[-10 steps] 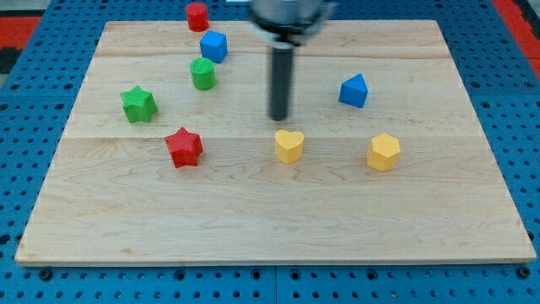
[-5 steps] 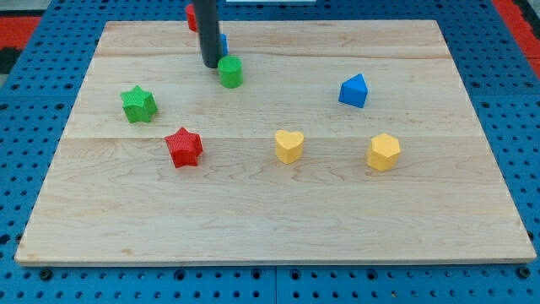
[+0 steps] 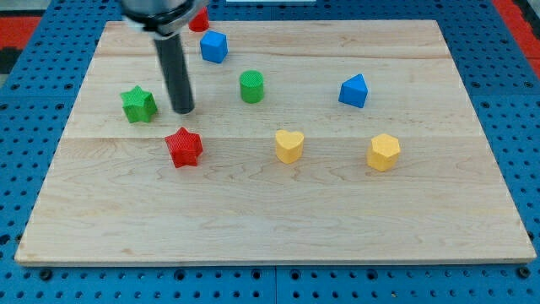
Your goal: Drag the green blocks parallel to the left of the blue triangle
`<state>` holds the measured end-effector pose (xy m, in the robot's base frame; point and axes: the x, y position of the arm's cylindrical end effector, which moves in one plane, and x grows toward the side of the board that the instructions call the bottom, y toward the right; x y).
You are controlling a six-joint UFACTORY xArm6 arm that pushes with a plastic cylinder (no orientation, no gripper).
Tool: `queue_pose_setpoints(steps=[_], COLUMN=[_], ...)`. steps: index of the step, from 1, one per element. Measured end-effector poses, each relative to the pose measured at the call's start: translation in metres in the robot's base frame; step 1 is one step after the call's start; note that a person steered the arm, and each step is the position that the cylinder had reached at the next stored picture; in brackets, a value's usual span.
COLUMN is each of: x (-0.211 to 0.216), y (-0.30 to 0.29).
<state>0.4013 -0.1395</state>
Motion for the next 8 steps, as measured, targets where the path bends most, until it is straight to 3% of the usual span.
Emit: queue_pose_setpoints(steps=[1,2,3,4,5,6,7,8], x=[0.005,-0.025,-0.006,-0.005,-0.046,-0.047,-0.054,-0.079], y=[-0.054,-0.079,-0.083,-0.133,-0.152,-0.082,-0.057,-0.084])
